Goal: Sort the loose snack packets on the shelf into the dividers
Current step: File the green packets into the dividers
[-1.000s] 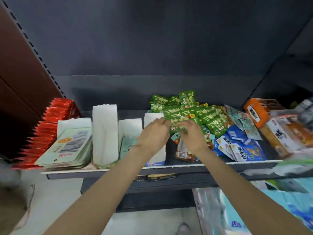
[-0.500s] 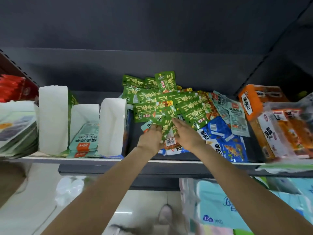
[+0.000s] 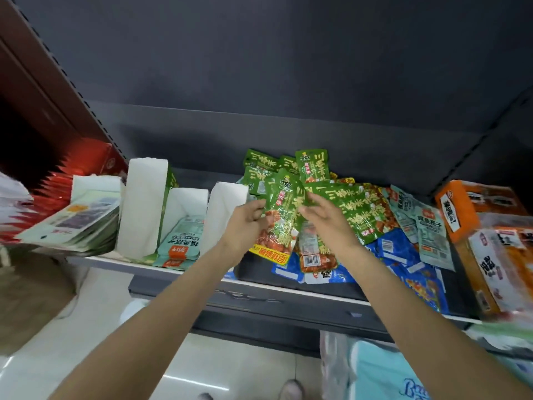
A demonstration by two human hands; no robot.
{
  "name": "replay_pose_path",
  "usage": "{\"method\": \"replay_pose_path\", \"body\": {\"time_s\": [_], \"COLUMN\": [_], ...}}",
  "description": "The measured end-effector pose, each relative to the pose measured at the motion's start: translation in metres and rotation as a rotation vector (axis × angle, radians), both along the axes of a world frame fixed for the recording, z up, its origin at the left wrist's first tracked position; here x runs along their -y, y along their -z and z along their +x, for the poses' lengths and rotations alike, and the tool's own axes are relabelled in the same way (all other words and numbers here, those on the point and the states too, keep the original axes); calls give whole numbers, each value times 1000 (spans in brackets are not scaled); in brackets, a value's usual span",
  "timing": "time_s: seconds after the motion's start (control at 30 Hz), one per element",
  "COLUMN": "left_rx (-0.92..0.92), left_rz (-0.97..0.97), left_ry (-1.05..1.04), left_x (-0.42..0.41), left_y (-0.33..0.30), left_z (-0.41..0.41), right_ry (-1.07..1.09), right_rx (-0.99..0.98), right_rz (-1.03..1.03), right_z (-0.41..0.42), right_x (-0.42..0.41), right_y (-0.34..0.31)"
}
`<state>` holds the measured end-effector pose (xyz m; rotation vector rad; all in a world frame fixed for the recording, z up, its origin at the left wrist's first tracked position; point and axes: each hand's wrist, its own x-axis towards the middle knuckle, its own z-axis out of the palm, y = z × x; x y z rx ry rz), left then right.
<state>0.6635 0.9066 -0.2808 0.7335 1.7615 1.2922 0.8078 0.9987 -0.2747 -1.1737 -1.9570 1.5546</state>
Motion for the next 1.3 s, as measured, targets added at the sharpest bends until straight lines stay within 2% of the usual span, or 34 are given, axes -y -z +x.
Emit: {"method": "replay_pose_path", "body": {"time_s": [0.13, 0.3, 0.37, 0.47, 0.67, 0.8, 0.9, 1.07, 1.2, 1.3], "left_rx": [23, -376, -453, -509, -660, -702, -786, -1129, -1323, -1367], "left_rz": [120, 101, 67, 15, 92, 130, 64, -36, -107, -156], "left_ry": [10, 94, 78, 1, -20, 64, 191, 351, 482, 606], "left_x": [26, 71, 95, 130, 182, 199, 201, 194, 193, 192], "left_y": [-22, -46, -54, -59, -64, -63, -52, -38, -39, -42], "left_z": [-23, -70, -99, -146, -211, -228, -235, -238, -236, -237], "right_ry": [79, 103, 54, 14, -22, -29, -11, -60, -138, -218], "right_rx": [-156, -268, -294, -303, -179, 17, 67, 179, 197, 309], "right_rz": [-22, -112, -139, -64, 190, 405, 389, 350, 307, 335], "right_z": [-26, -74, -97, -136, -211, -234, -236, -229, -222, -221], "right_x": [19, 56, 76, 112, 166, 180, 187, 192, 193, 191], "right_y": [-26, -48, -53, -60, -46, -27, -17, -1, 0, -1]}}
